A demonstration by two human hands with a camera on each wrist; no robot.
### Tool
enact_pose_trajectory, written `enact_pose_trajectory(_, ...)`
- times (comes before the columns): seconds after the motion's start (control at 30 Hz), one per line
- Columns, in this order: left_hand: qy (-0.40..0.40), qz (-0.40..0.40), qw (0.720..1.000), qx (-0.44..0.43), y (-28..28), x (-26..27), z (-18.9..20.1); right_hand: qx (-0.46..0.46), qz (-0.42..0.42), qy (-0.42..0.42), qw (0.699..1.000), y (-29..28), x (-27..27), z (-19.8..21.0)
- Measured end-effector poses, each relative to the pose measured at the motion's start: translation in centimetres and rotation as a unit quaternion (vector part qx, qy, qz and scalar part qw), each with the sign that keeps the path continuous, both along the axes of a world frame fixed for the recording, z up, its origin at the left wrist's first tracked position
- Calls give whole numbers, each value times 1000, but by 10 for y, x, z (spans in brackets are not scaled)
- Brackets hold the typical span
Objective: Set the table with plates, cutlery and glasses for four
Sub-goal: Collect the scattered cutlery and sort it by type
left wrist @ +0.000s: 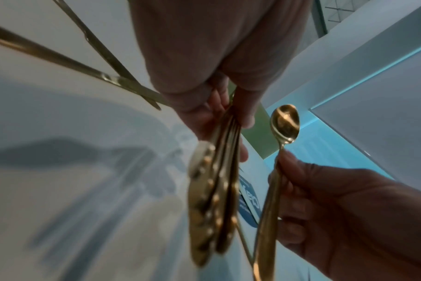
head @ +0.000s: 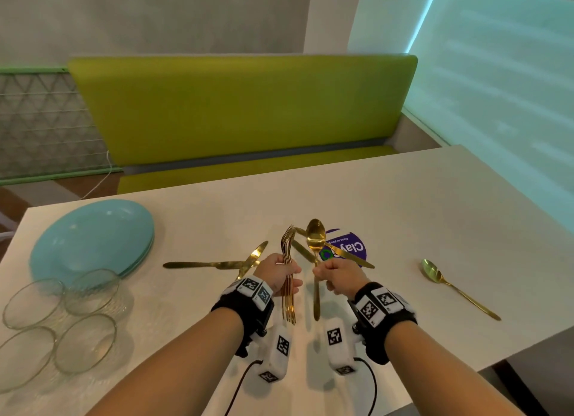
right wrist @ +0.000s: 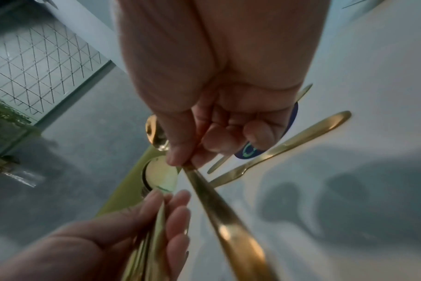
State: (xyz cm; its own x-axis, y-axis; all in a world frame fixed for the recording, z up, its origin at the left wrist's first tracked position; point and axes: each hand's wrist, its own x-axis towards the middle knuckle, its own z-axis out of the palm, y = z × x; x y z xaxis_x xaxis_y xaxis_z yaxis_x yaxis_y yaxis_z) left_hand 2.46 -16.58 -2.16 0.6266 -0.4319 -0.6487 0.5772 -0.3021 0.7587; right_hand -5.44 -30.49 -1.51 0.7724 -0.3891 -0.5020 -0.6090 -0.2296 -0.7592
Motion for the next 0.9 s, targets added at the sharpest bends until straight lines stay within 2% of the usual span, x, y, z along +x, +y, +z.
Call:
enact_pose_trajectory(0.2,6,-30,999,-39,-25,-11,8,78,-7,6,997,-10,-5,5)
enact_pose_trajectory(0.37,8,-34,998,-45,-43,-19,7,89,-19,-7,996,-23,-11,2)
enact_pose_trajectory(0.67,54,-59,995,-56,-73,-26,11,-1,-24,13,1000,-47,-17,11)
enact_pose_trajectory(0.9,21,-68,997,-15,-104,-30,6,-66,7,40,997,-74,-26,4)
